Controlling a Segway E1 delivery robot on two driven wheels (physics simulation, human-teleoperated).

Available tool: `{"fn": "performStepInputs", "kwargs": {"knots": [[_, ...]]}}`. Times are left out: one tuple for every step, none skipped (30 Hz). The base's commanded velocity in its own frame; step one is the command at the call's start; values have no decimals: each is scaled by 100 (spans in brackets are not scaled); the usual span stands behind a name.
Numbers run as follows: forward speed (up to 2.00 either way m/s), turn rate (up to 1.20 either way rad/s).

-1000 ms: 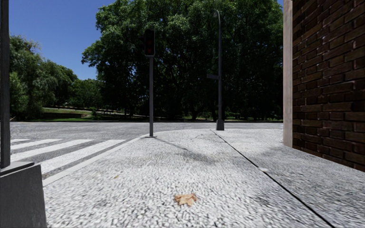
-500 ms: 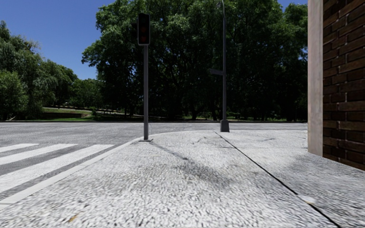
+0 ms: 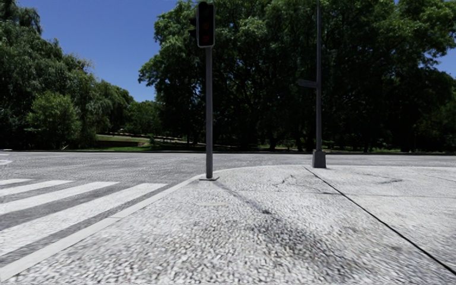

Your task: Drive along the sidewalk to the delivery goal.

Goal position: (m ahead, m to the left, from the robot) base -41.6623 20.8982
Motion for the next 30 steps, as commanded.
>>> {"fn": "performStepInputs", "kwargs": {"knots": [[108, 53], [108, 53], [108, 53], [108, 53], [108, 53], [109, 53], [109, 53], [109, 53], [109, 53], [109, 53], [109, 53], [109, 53], [109, 53], [109, 53], [109, 53], [109, 53], [109, 53], [111, 53], [111, 53], [112, 53], [112, 53], [112, 53], [115, 53], [115, 53], [122, 53], [127, 53], [130, 53], [130, 53], [133, 53], [135, 53]]}}
